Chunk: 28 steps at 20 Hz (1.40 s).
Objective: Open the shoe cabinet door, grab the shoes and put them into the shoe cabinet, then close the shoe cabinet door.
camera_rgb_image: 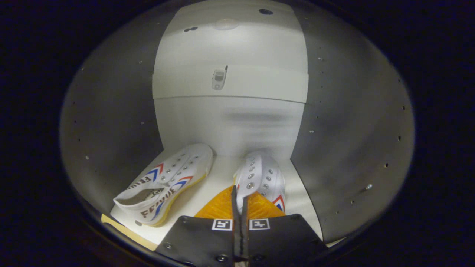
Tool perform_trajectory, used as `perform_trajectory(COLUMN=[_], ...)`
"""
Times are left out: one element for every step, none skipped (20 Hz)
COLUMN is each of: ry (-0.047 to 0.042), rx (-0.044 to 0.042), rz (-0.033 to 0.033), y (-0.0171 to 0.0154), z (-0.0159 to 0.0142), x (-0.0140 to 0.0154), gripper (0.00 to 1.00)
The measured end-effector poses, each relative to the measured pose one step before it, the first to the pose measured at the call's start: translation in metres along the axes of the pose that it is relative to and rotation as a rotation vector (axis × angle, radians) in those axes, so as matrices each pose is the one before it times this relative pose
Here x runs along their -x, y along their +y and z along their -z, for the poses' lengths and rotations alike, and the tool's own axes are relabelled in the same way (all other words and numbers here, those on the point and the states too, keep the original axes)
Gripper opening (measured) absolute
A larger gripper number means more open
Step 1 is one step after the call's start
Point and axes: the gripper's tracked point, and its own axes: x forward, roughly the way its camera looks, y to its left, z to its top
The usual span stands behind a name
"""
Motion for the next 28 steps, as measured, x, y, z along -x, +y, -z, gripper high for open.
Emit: perform_trajectory(ry=[0.00381,0.00696,0.01287,0.00972,-0.00335,0.00915,0.00688,0.00516,0.01134,0.00810,0.00568,-0.00743,-0.00706,-0.00460,-0.00461,-0.00313,-0.00109,0.00079,0.00111,-0.00036,-0.00396,-0.00556,-0.00619,-0.00450,-0.00463,-0.00318,-0.01031,-0.01496], rx=[0.02329,0.01396,0.00496,-0.00287,-0.00563,-0.00767,-0.01381,-0.01394,-0.01592,-0.01862,-0.02182,-0.01749,-0.00618,0.00284,0.00691,0.00927,0.00676,0.00165,-0.00316,-0.00577,-0.00462,-0.00375,-0.00635,-0.00718,-0.00795,-0.00758,-0.00632,-0.00367], rz=[0.00097,-0.00242,-0.00595,-0.00239,0.00665,0.00172,0.00032,0.00509,0.00848,0.00971,-0.01155,-0.01134,-0.01034,-0.00720,-0.01340,0.00145,0.00306,0.00363,0.00126,0.00078,0.00641,0.00922,0.01177,0.00405,0.00308,0.00290,0.00188,-0.00060], y=[0.00136,0.00190,0.00155,0.00020,-0.00156,0.00134,-0.00011,-0.00165,-0.00182,-0.00337,0.00041,0.00208,0.00320,0.00194,0.00432,0.00244,0.00105,0.00140,0.00101,0.00060,-0.00103,-0.00178,-0.00294,-0.00158,-0.00139,-0.00203,-0.00080,0.00064], z=[0.00153,0.00201,0.00287,0.00222,-0.00149,0.00197,0.00088,0.00080,0.00205,0.00402,0.00118,-0.00069,-0.00162,0.00007,-0.00038,0.00055,0.00048,0.00060,-0.00012,-0.00071,-0.00182,-0.00207,-0.00162,-0.00126,-0.00114,-0.00017,-0.00204,-0.00355], x=[-0.00278,-0.00189,-0.00257,0.00042,0.00075,-0.00245,0.00055,-0.00071,-0.00010,-0.00213,-0.00068,-0.00114,0.00057,-0.00016,0.00198,-0.00083,0.00006,0.00078,0.00121,0.00273,0.00249,0.00245,0.00451,0.00420,0.00495,0.00527,0.00620,0.00801], gripper=[0.02,0.02,0.02,0.02,0.02,0.03,0.03,0.04,0.06,0.10,0.14,0.20,0.26,0.32,0.38,0.46,0.53,0.61,0.69,0.72,0.76,0.79,0.82,0.85,0.89,0.92,0.95,0.95])
